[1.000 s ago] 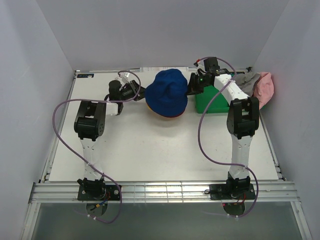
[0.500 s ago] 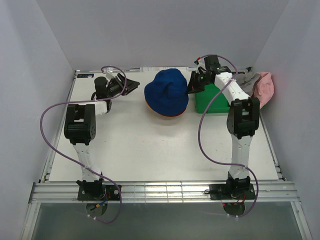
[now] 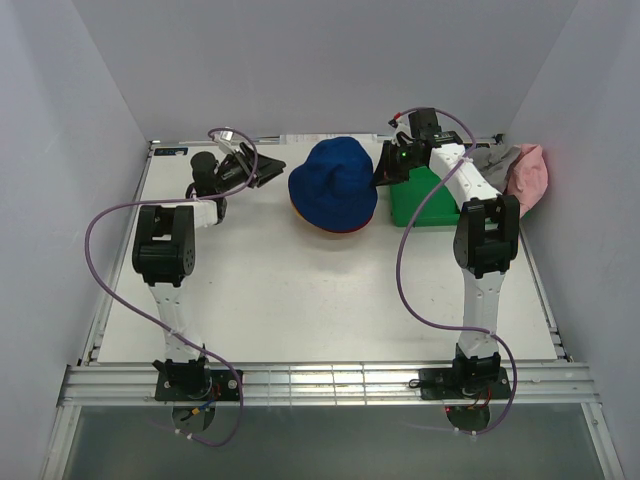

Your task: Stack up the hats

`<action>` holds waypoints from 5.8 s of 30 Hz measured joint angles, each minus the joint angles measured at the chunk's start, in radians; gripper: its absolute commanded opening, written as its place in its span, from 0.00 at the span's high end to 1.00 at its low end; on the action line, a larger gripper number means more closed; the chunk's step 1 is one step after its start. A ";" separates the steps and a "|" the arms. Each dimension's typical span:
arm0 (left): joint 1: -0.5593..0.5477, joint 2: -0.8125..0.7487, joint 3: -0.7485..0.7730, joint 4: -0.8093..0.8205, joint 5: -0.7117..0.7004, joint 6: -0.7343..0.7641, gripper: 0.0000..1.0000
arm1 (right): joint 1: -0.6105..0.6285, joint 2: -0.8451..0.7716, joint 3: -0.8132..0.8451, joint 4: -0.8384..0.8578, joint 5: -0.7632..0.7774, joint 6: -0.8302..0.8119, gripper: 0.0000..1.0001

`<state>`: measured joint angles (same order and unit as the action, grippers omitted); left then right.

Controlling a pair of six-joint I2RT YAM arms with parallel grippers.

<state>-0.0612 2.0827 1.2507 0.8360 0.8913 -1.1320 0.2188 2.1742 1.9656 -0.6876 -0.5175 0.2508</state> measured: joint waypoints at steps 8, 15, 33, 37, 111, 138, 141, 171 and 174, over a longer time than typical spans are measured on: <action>-0.009 0.026 0.000 0.003 0.008 -0.010 0.43 | 0.000 0.003 0.002 -0.002 0.000 0.000 0.92; -0.032 0.026 0.002 0.003 0.008 -0.013 0.43 | 0.000 0.008 0.004 -0.002 -0.002 0.000 0.92; -0.057 0.039 0.002 0.006 0.002 -0.035 0.81 | 0.000 0.010 0.004 -0.002 -0.002 0.000 0.92; -0.056 0.039 0.002 0.009 -0.013 -0.049 0.98 | 0.000 0.010 0.004 -0.001 -0.002 0.000 0.92; -0.050 -0.281 -0.241 -0.319 -0.148 0.059 0.41 | 0.001 -0.045 0.011 -0.105 0.097 0.003 0.35; -0.071 -0.752 -0.243 -0.665 -0.176 0.159 0.41 | -0.407 -0.268 0.015 -0.190 0.470 0.086 0.33; -0.083 -0.782 -0.254 -0.678 -0.165 0.162 0.41 | -0.406 -0.228 0.043 -0.198 0.535 0.103 0.34; -0.090 -0.870 -0.317 -0.794 -0.110 0.196 0.42 | -0.422 0.009 0.136 -0.178 0.628 0.100 0.92; -0.090 -0.885 -0.317 -0.795 -0.110 0.195 0.42 | -0.422 -0.007 0.141 -0.174 0.575 0.101 0.92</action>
<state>-0.1513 1.1980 0.9340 0.0414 0.7811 -0.9367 -0.2028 2.1674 2.1067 -0.8619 0.0570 0.3523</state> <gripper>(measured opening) 0.580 0.089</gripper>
